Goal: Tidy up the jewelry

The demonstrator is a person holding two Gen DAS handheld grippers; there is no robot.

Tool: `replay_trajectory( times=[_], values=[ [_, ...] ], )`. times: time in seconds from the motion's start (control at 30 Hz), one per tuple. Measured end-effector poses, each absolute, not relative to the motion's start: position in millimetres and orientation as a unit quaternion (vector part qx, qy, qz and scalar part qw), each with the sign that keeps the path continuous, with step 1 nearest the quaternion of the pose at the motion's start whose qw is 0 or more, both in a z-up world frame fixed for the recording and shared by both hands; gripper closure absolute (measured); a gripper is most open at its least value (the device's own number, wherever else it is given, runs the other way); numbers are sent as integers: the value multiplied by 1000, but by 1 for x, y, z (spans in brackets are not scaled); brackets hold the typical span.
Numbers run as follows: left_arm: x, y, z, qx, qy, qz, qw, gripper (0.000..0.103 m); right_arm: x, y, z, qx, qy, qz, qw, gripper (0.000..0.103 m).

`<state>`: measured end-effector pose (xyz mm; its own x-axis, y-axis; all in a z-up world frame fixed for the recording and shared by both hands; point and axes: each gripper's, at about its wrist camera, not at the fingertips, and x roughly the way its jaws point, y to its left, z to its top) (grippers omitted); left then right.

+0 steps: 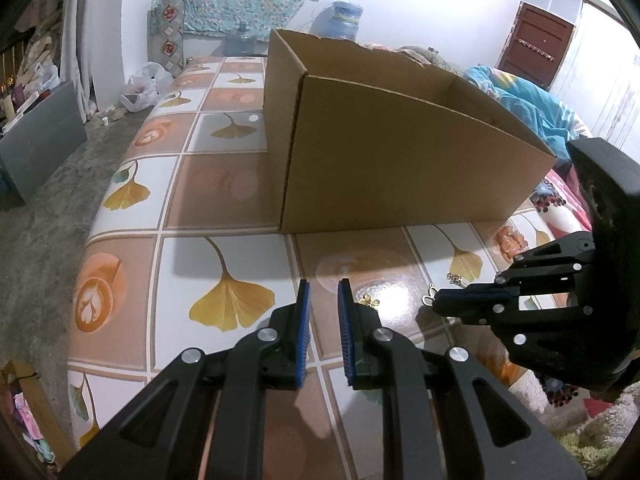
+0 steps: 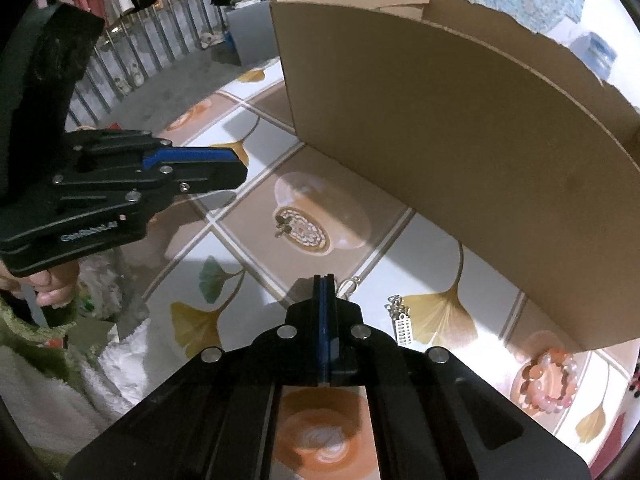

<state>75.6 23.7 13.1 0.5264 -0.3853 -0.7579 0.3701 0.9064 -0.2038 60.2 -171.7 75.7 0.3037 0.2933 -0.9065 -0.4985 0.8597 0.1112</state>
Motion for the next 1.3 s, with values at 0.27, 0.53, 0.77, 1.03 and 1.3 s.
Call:
replay_trajectory(
  times=[0.27, 0.53, 0.77, 1.03, 1.3],
  values=[
    [74, 25, 14, -8, 436, -214, 874, 90, 56, -171, 80, -107, 525, 236, 811, 80],
    [73, 25, 13, -9, 435, -216, 874, 90, 60, -161, 70, -126, 521, 232, 812, 87],
    [73, 25, 13, -10, 435, -215, 874, 90, 62, -165, 72, -104, 524, 230, 813, 90],
    [71, 25, 14, -8, 430, -220, 876, 90, 61, -173, 72, -93, 525, 229, 814, 90],
    [68, 23, 15, -4, 429, -227, 874, 90, 56, -178, 91, -85, 506, 230, 827, 90]
  ],
)
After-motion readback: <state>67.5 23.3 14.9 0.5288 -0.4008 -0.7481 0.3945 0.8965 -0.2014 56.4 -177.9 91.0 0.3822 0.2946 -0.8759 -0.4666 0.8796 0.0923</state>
